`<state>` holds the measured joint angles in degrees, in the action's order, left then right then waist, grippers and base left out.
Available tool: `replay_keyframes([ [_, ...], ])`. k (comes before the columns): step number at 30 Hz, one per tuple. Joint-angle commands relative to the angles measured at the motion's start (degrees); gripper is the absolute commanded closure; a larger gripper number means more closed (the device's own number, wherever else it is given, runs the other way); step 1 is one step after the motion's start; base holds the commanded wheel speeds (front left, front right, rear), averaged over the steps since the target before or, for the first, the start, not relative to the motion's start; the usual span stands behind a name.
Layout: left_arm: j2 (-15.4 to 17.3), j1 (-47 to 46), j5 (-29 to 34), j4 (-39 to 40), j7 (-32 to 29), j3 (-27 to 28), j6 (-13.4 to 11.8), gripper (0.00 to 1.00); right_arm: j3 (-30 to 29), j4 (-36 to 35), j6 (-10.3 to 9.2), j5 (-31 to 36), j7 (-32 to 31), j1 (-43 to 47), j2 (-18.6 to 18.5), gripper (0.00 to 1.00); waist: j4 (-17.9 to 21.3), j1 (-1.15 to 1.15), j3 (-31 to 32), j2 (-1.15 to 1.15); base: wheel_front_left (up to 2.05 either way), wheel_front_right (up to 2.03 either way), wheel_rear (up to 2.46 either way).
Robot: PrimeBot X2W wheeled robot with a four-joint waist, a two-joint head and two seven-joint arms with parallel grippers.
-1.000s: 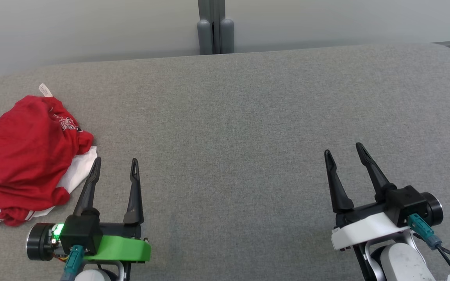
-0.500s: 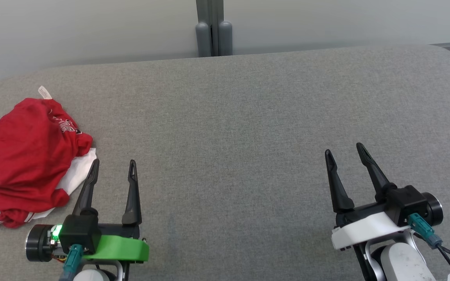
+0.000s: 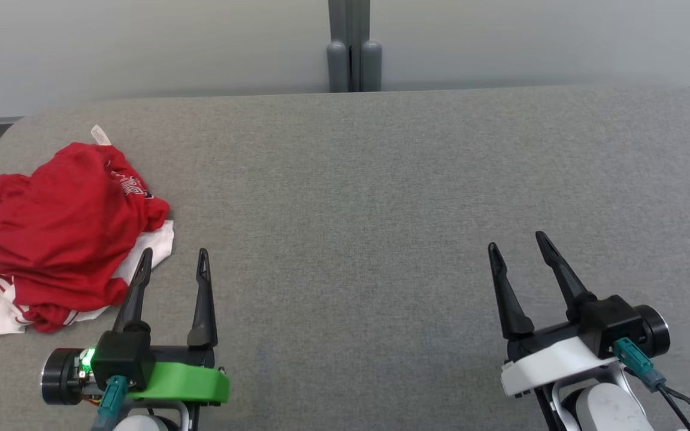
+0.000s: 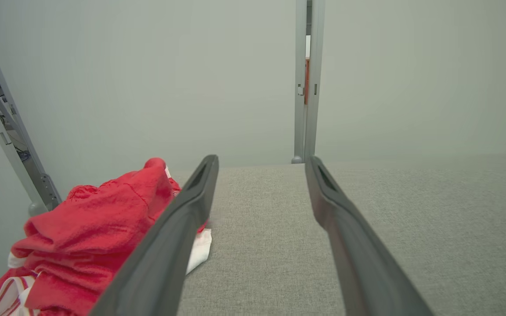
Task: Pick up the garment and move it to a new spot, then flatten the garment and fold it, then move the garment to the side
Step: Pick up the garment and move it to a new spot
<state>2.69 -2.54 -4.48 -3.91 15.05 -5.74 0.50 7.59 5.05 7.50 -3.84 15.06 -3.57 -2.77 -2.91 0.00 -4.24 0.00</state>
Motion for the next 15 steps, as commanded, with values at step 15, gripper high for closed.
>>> replay_keyframes([
  [15, 0.35, 2.03, -1.3, -0.35, 0.2, 0.02, -1.67, 0.0, -0.27, -0.28, -0.03, 0.25, 0.17, 2.03, -0.22, 0.0, -14.43, 0.0, 1.38, 0.0, 0.0, 0.0, 0.0],
])
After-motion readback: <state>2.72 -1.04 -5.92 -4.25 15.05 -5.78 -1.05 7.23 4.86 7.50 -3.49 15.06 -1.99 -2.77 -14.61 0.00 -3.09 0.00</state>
